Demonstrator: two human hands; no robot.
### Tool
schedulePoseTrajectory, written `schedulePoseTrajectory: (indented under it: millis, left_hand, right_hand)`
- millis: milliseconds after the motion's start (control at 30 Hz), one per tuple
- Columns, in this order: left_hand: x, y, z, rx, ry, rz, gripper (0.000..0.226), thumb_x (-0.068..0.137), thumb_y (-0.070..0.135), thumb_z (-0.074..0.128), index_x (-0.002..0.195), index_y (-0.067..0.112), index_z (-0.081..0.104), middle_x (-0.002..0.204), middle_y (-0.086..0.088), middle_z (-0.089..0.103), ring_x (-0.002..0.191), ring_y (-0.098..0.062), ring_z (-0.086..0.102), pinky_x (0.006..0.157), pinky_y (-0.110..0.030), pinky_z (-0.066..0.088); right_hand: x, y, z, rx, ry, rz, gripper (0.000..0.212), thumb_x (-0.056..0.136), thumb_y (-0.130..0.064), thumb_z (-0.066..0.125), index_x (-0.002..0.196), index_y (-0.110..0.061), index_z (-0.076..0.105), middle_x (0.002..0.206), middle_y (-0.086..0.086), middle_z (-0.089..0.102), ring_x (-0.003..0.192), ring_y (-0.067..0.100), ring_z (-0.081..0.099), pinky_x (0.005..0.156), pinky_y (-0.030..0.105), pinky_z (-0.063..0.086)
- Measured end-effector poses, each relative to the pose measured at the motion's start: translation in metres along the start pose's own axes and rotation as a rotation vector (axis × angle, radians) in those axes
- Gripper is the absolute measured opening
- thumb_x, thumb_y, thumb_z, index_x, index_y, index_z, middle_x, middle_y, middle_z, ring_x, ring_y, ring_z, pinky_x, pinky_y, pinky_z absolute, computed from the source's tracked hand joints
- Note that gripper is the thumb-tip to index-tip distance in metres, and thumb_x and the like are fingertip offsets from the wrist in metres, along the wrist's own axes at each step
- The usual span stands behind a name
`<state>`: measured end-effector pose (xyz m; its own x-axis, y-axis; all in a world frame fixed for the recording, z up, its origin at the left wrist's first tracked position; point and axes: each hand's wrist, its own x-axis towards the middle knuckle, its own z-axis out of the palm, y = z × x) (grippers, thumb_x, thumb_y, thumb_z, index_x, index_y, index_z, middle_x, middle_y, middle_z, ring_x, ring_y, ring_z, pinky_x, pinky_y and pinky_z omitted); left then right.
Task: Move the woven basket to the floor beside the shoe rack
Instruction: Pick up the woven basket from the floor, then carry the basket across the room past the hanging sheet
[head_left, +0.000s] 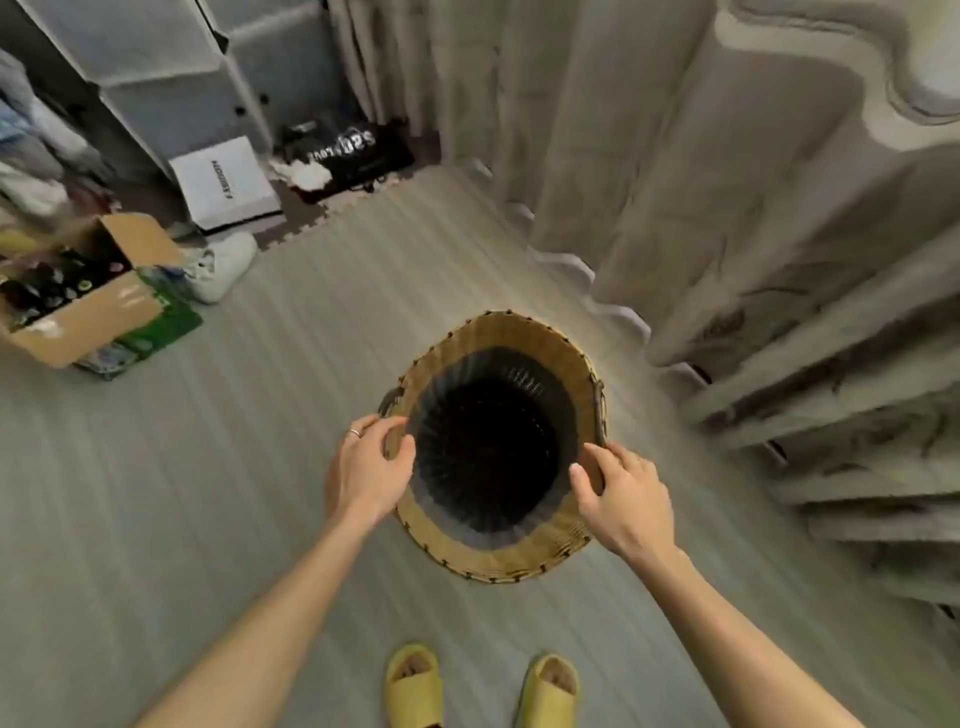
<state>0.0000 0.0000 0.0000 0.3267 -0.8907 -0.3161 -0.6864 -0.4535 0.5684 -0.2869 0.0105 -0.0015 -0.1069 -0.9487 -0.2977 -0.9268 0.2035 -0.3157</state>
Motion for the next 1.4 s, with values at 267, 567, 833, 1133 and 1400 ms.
schedulePoseTrajectory:
  millis: [267,567,833,1133,1400]
  left_hand:
    - [0.047,-0.05,0.043,-0.331,-0.2,-0.381,0.027,0.086,0.037,0.064,0.105,0.019,0.06,0.111,-0.007,0.07,0.108,-0.03,0.063,0.1,-0.044,0.047]
    - [0.022,-0.014,-0.044,-0.637,0.023,-0.573,0.042,0.075,0.052,0.067,0.07,0.011,0.061,0.065,-0.01,0.061,0.075,-0.031,0.06,0.078,-0.041,0.046]
    - [-0.052,0.032,-0.222,-0.676,0.295,-0.629,0.07,0.082,0.064,0.053,0.105,0.0,0.067,0.111,-0.022,0.069,0.102,-0.04,0.065,0.087,-0.049,0.053]
    - [-0.189,0.028,-0.382,-0.825,0.575,-0.579,0.055,0.074,0.062,0.057,0.086,0.008,0.065,0.08,-0.014,0.064,0.074,-0.036,0.064,0.066,-0.038,0.046]
    - [-0.341,-0.02,-0.456,-0.998,0.857,-0.656,0.045,0.08,0.056,0.058,0.061,0.015,0.052,0.058,-0.002,0.047,0.049,-0.019,0.042,0.057,-0.035,0.037]
  right_hand:
    - [0.037,0.003,0.062,0.588,-0.122,0.345,0.063,0.094,-0.028,0.064,0.149,-0.01,0.04,0.147,0.01,0.053,0.128,0.03,0.053,0.103,0.041,0.044]
    - [0.022,-0.052,-0.031,0.846,-0.134,0.387,0.027,0.093,-0.035,0.065,0.083,-0.017,0.047,0.078,0.0,0.05,0.066,0.016,0.045,0.059,0.031,0.035]
    - [-0.048,-0.167,-0.172,0.929,-0.152,0.201,0.031,0.096,-0.035,0.062,0.075,-0.017,0.048,0.071,0.0,0.044,0.064,0.015,0.04,0.061,0.031,0.035]
    - [-0.148,-0.266,-0.277,0.878,-0.225,-0.008,0.05,0.095,-0.056,0.05,0.101,-0.01,0.067,0.07,0.002,0.059,0.064,0.018,0.056,0.068,0.037,0.046]
    - [-0.26,-0.357,-0.305,0.805,-0.295,-0.29,0.043,0.099,-0.052,0.045,0.095,-0.016,0.066,0.069,-0.003,0.053,0.058,0.012,0.047,0.053,0.03,0.036]
